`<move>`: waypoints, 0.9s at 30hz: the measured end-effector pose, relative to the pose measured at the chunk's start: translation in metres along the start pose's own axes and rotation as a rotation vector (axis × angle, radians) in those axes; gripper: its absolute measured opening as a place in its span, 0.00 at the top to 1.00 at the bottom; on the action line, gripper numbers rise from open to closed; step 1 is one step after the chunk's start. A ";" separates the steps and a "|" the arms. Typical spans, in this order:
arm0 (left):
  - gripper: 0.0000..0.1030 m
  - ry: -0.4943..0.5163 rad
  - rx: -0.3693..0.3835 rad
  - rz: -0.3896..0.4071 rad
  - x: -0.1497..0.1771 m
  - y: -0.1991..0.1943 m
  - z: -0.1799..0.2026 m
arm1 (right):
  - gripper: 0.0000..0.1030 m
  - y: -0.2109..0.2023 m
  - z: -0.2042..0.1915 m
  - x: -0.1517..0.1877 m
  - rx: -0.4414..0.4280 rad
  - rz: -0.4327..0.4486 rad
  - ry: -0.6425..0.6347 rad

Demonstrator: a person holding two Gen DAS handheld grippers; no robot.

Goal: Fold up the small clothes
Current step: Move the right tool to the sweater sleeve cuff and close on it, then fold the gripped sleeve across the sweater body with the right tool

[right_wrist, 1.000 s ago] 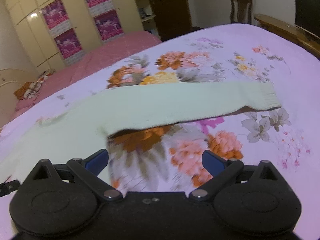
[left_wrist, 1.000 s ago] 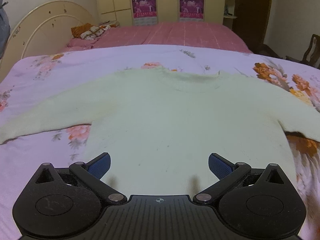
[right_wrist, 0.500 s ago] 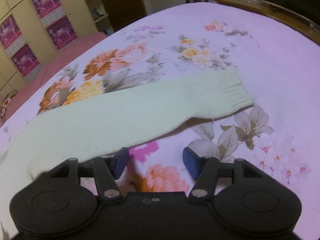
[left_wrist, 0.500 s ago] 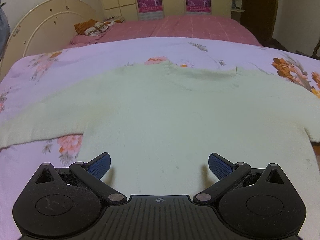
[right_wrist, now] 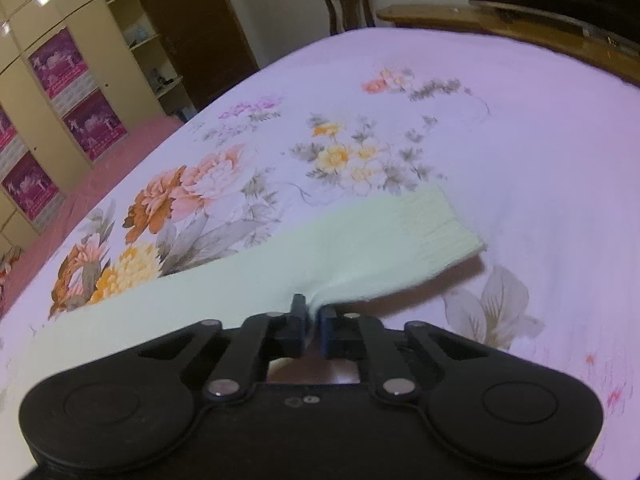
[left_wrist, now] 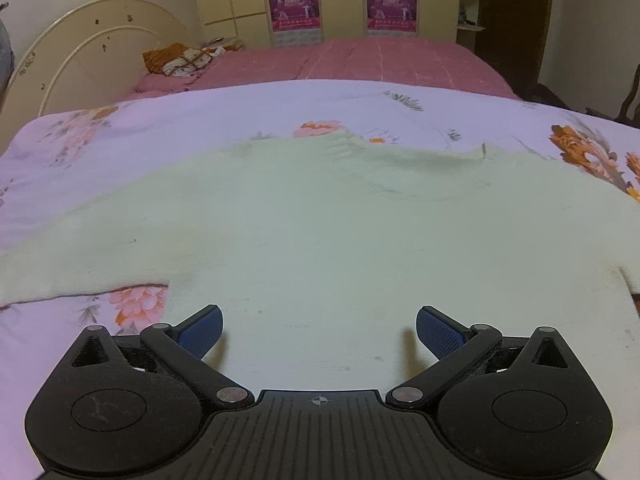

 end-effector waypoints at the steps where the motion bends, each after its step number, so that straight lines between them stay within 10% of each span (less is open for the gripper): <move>1: 0.00 -0.005 -0.001 0.000 0.000 0.001 -0.001 | 0.96 -0.001 -0.003 -0.001 -0.008 0.011 -0.009; 7: 0.00 -0.035 0.014 0.016 -0.004 0.000 -0.014 | 0.96 -0.016 -0.040 -0.014 -0.124 0.072 -0.043; 13: 0.00 -0.088 -0.006 0.027 -0.013 -0.006 -0.048 | 0.96 -0.061 -0.166 -0.004 -0.418 0.110 -0.198; 21: 0.00 -0.195 0.018 0.039 -0.021 -0.006 -0.101 | 0.95 -0.109 -0.339 0.130 -0.756 -0.038 -0.603; 27: 0.00 -0.190 0.105 0.032 -0.017 0.004 -0.095 | 0.61 -0.119 -0.363 0.182 -0.817 -0.119 -0.750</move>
Point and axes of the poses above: each gripper's, at about its wrist camera, not at the fingertips, and y roughly the way its jaws point, z to its right, x to its underside, the point moved 7 cm from there along y, roughly the way its jaws point, and after that the axes turned 12 degrees about z, right-handed, at the moved point
